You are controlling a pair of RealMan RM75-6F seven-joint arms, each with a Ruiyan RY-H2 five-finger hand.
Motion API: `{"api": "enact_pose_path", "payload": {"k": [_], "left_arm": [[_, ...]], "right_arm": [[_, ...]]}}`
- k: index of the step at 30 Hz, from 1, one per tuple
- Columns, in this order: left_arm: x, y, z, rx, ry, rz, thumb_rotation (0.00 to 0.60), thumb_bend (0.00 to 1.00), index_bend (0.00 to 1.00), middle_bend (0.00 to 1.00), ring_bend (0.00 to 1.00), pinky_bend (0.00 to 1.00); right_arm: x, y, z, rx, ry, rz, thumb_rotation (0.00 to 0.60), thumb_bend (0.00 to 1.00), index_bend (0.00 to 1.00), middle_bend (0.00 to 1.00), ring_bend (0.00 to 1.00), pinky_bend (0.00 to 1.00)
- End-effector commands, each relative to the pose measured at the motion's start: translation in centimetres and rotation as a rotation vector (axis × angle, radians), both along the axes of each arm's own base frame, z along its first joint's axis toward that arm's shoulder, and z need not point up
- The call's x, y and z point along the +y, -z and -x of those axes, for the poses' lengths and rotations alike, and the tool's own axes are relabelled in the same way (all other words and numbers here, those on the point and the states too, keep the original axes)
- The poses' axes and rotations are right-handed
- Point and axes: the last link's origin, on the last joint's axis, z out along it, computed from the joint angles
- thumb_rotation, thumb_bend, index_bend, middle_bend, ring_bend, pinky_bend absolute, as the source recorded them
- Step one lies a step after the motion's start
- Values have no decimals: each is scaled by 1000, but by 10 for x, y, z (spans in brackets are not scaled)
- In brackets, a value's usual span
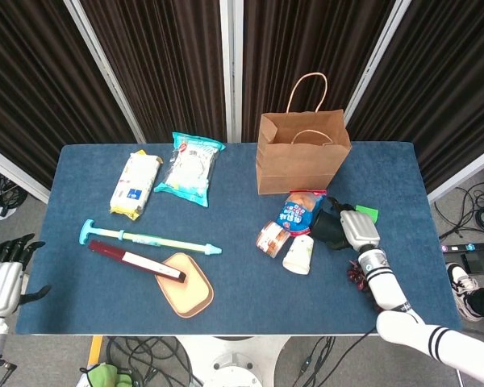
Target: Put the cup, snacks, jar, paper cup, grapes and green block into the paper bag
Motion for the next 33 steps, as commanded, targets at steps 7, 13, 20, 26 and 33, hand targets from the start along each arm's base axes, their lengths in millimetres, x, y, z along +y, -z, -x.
{"api": "enact_pose_path", "payload": {"k": [7, 13, 20, 26, 33], "left_arm": [[-2, -1, 1, 1, -8, -2, 600, 3, 290, 226, 155, 136], [-2, -3, 0, 5, -5, -6, 600, 3, 292, 226, 155, 136], [0, -5, -3, 13, 2, -7, 600, 3, 292, 226, 155, 136], [0, -6, -5, 16, 8, -7, 600, 3, 293, 226, 155, 136], [-2, -8, -7, 17, 10, -12, 600, 3, 293, 225, 155, 136]], "right_arm": [[-3, 5, 0, -21, -16, -6, 600, 191, 316, 381, 300, 423], [3, -15, -12, -99, -87, 27, 600, 206, 374, 416, 318, 436], [17, -75, -51, -223, -312, 121, 600, 205, 375, 415, 318, 436], [18, -130, -80, -298, -493, 263, 600, 205, 388, 415, 318, 436], [-8, -184, -96, -305, -543, 440, 600, 205, 394, 410, 318, 436]]}}
